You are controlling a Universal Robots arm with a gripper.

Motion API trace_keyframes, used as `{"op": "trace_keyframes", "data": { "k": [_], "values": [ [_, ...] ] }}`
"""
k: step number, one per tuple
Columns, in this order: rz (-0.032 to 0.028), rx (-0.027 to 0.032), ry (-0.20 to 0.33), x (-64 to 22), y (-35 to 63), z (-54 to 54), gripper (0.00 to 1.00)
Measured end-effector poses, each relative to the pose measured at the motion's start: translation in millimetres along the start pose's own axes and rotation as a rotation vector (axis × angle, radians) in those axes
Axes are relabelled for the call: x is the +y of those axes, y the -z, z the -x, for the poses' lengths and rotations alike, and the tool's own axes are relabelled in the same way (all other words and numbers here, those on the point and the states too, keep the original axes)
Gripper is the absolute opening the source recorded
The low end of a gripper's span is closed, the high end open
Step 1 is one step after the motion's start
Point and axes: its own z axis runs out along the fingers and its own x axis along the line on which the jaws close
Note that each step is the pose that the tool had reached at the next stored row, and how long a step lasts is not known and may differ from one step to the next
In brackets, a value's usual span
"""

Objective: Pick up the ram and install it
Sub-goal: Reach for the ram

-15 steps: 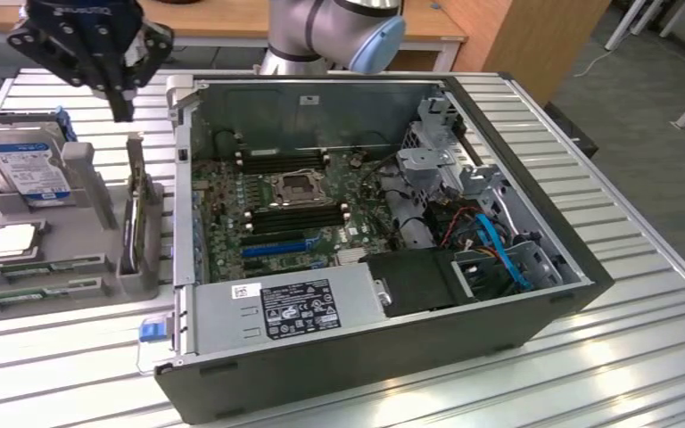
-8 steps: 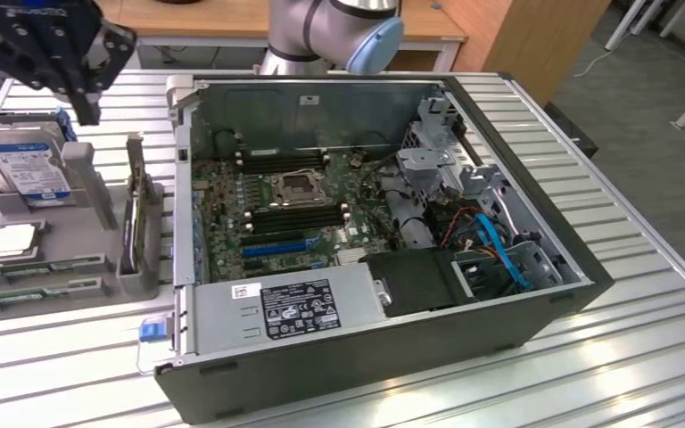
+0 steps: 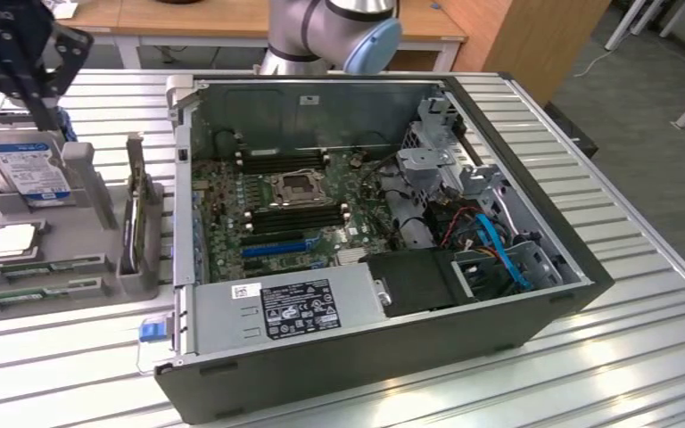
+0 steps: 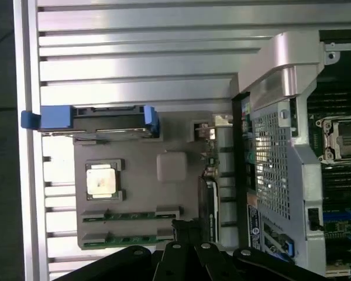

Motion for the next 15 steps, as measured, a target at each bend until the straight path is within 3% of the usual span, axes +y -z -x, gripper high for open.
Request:
{"op": "trace_keyframes", "data": {
  "k": [7,10,15],
  "values": [
    [-0.0001,-0.0001,0.000,-2.3,-0.4,-31.0,0.11],
    [-0.0002,0.0000,0.000,-2.4,-0.3,-31.5,0.11],
    [-0.0003,0.0000,0.000,-2.4,-0.3,-31.5,0.30]
  ]
}}
